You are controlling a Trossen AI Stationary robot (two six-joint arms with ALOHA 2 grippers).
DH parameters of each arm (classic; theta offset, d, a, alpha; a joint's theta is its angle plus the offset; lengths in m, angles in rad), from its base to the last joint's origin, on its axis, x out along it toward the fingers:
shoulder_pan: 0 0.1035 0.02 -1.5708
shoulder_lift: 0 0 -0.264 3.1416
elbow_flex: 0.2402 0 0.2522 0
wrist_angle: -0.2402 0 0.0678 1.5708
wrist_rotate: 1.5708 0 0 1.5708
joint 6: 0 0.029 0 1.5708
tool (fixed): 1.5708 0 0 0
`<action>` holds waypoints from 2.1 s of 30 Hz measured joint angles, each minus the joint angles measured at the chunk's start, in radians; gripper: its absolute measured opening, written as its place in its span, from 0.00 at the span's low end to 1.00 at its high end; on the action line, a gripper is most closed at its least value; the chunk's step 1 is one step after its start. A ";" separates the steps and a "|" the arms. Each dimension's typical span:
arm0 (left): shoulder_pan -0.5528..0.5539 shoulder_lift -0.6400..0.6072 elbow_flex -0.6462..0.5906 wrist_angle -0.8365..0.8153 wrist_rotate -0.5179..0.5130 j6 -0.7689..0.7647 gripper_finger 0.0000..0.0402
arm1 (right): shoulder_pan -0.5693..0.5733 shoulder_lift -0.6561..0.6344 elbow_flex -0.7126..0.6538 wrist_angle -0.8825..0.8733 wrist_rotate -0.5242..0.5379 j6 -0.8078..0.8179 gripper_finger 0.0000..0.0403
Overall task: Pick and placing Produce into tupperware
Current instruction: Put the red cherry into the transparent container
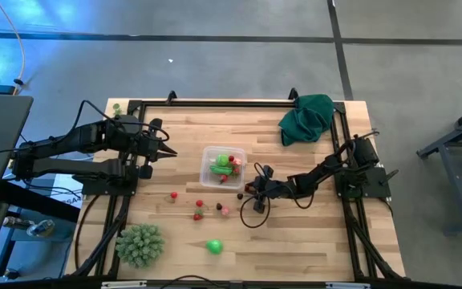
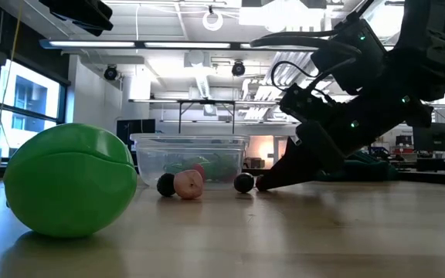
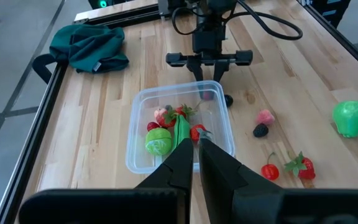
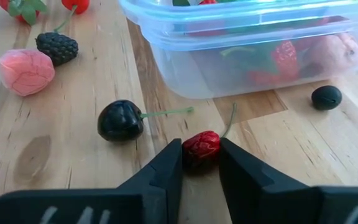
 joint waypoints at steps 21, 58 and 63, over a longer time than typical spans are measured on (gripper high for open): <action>0.000 0.000 0.000 0.000 0.000 0.000 0.05 | 0.012 -0.081 0.000 -0.027 0.012 -0.039 0.21; 0.000 0.000 0.000 0.000 0.000 0.000 0.05 | -0.108 -0.266 0.464 -0.736 -0.120 -0.177 0.21; 0.000 0.000 0.000 0.000 0.000 0.000 0.05 | -0.174 -0.215 0.604 -0.922 -0.194 -0.160 0.21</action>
